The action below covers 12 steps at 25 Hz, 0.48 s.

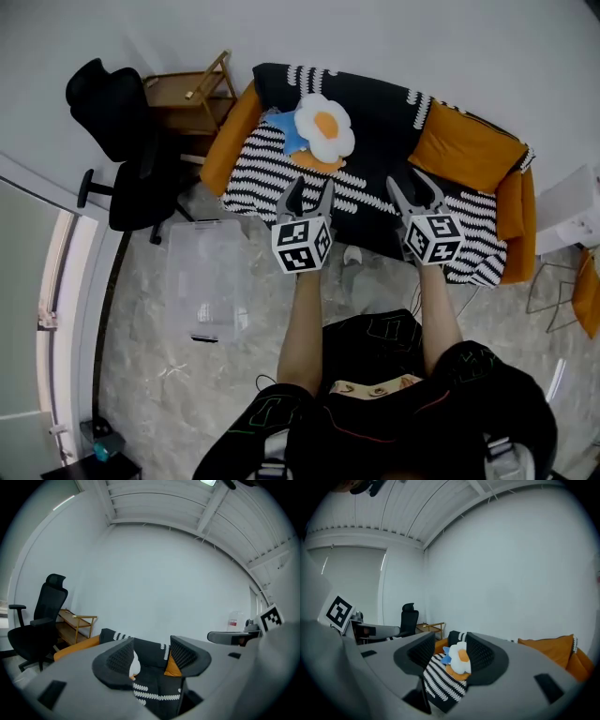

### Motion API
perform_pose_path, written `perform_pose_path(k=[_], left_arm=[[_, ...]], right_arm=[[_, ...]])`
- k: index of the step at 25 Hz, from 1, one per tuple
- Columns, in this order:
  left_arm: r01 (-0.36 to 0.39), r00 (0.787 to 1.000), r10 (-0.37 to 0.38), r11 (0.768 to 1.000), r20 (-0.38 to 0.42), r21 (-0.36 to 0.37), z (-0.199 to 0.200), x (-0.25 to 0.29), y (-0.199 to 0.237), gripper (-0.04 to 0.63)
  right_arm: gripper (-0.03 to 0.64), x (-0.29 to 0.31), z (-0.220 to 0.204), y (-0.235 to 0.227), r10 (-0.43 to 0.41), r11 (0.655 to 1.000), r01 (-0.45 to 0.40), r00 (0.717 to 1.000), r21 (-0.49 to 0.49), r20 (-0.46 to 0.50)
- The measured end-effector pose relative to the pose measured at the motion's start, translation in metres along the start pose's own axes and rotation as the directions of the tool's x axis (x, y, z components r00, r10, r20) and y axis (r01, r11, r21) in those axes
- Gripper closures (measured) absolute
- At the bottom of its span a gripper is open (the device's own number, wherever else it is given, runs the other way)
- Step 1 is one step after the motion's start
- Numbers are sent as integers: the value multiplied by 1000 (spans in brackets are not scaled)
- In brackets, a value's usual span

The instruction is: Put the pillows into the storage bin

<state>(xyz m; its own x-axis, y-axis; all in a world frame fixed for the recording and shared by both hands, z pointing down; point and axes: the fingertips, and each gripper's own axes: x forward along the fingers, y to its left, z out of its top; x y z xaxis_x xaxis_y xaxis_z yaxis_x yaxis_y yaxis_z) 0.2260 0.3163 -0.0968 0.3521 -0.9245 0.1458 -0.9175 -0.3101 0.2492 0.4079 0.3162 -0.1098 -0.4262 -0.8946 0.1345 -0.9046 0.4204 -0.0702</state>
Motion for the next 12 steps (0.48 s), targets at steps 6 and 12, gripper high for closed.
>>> perform_pose_path(k=[6,12], left_arm=[[-20,999,20,1000,-34,5,-2,43,28,351],[-81,994,81,997,-76,-3,-12,105,67,359]], right_arm=[[425,57,-8,-23,9,999,-8,1000,34,-22],[425,133,-32,-40,57,998,-55,993,28,-104]])
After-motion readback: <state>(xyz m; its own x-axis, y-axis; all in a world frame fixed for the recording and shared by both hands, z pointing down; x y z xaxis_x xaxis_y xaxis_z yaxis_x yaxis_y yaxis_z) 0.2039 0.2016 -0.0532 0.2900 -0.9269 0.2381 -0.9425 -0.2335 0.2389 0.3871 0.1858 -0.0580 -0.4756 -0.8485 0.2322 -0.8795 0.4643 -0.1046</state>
